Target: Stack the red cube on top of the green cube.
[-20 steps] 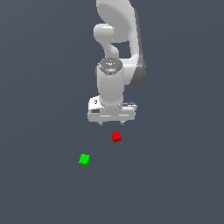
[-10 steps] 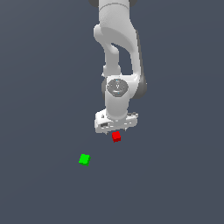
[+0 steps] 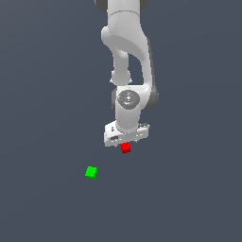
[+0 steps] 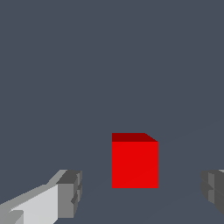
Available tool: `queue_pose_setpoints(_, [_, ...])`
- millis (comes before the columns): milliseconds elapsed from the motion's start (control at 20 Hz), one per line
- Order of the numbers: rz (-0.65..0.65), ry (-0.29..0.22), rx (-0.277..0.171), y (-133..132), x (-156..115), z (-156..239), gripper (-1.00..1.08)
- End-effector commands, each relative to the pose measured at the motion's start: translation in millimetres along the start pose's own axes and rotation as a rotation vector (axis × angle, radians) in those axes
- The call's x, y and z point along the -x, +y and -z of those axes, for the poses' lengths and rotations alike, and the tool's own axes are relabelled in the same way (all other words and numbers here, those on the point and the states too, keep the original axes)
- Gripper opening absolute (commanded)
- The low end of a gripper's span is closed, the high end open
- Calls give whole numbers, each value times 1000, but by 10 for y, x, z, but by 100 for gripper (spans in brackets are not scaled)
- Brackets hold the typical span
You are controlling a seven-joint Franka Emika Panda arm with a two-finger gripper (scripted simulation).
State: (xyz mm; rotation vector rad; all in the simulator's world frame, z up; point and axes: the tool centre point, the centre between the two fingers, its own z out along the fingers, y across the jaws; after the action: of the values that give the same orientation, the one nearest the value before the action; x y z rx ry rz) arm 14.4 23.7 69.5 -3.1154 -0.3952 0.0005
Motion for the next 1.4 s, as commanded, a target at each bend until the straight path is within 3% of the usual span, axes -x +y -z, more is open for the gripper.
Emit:
queue_pose_setpoints(0, [0, 0, 0, 2, 3, -42, 100])
queue_pose_setpoints(700, [3, 0, 1, 3, -4, -497, 100])
queue_pose_setpoints(750, [3, 0, 1, 3, -4, -497, -100])
queue_pose_setpoints(1350, [3, 0, 1, 3, -1, -481, -100])
